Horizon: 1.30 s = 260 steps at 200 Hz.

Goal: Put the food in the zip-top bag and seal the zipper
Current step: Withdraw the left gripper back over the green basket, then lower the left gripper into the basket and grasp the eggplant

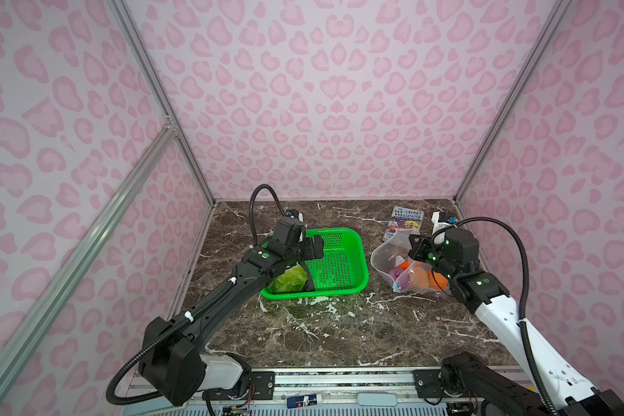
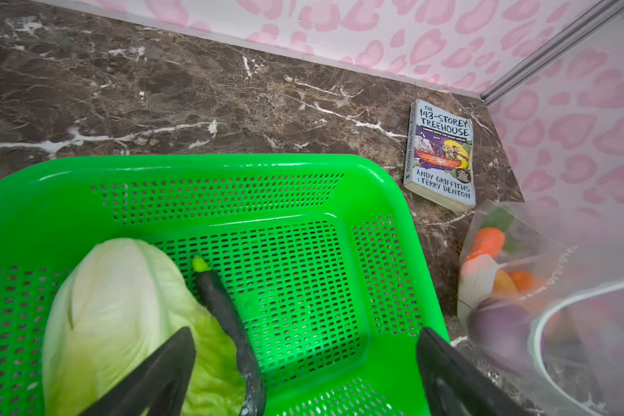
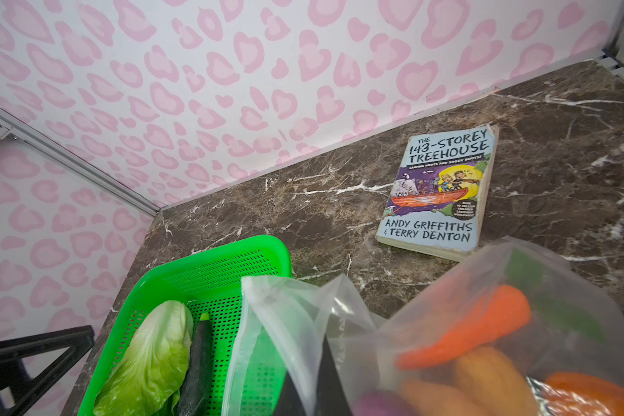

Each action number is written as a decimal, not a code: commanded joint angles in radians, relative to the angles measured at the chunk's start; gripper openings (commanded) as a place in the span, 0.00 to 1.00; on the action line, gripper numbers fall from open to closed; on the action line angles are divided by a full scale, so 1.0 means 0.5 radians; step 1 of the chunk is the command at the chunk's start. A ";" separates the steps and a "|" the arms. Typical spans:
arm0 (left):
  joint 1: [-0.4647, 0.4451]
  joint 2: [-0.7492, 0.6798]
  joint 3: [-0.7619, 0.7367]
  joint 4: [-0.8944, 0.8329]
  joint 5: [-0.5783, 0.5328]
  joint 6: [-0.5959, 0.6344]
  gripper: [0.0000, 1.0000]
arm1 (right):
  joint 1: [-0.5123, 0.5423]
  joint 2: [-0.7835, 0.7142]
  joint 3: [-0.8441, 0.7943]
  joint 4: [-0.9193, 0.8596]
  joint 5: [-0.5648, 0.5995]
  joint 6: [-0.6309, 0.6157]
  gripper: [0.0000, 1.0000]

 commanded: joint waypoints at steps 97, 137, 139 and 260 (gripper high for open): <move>-0.115 0.116 -0.120 -0.178 0.114 0.081 1.00 | 0.002 0.056 -0.117 0.156 -0.001 0.080 0.00; -0.167 0.464 0.076 -0.316 0.179 0.177 1.00 | 0.003 0.039 -0.173 0.176 0.010 0.082 0.00; -0.168 0.480 0.082 -0.321 0.177 0.176 1.00 | 0.004 0.038 -0.176 0.177 0.013 0.080 0.00; -0.168 0.831 0.111 -0.575 -0.124 0.184 0.98 | -0.021 0.051 -0.208 0.187 0.008 0.042 0.00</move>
